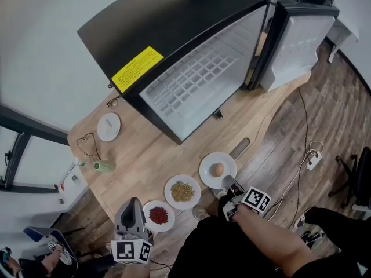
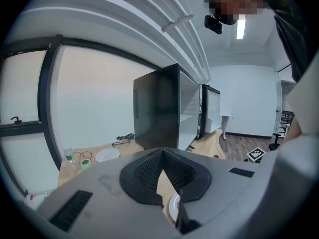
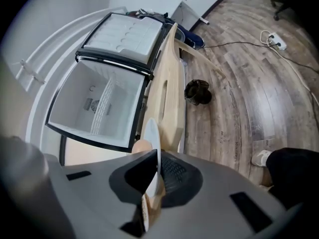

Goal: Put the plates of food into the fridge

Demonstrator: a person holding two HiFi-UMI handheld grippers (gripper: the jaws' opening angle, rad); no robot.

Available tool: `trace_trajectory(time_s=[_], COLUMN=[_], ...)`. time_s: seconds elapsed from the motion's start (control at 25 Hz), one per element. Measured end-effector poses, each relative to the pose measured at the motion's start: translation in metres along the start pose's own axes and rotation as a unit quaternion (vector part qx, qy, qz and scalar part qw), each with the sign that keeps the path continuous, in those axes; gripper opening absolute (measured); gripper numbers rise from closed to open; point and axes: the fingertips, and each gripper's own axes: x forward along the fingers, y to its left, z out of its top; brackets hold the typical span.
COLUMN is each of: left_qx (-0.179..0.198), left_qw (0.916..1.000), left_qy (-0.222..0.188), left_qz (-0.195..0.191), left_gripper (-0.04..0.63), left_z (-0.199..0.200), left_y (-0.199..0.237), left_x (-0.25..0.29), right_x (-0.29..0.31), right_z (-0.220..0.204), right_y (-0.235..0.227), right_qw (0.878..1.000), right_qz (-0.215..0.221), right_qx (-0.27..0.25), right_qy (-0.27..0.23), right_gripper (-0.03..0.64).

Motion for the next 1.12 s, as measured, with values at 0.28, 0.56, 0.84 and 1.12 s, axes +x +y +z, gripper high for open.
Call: trace_trajectory(time_s=[0.28,0.56,0.84,1.12], left_qx=[0.000,0.005,-0.005,-0.014], left_qw=[0.9999,0.9992,0.9984,0.9972], left_qy=[-0.013,-0.030,-0.044,-0.073], left_qz=[-0.010,-0.026,-0.034,-0.008], left_gripper=[0.005,0.005,0.005,0.005], left_z=[0.004,0.007,0.008,0.037], left_y=[0.000,-0.007,-0.017,-0.024], left_x=[-0.006,-0.018,-0.020,0.002], right_x=[-0.010,-0.027,-0.036,-0.015], right_z=[0.005,0.013,0.045,0.082], right_y=[0.021,0.056,0.106,0.156], right_qw=[1.000,0.999,0.997,0.996], right_qz=[0.029,0.038,0.066,0.088], right_qx=[0.002,0.002,0.009,-0.026], right_qy=[-0.005,-0.018,-0.036,0.000], right_gripper=[0.029,0.031,0.031,0.031])
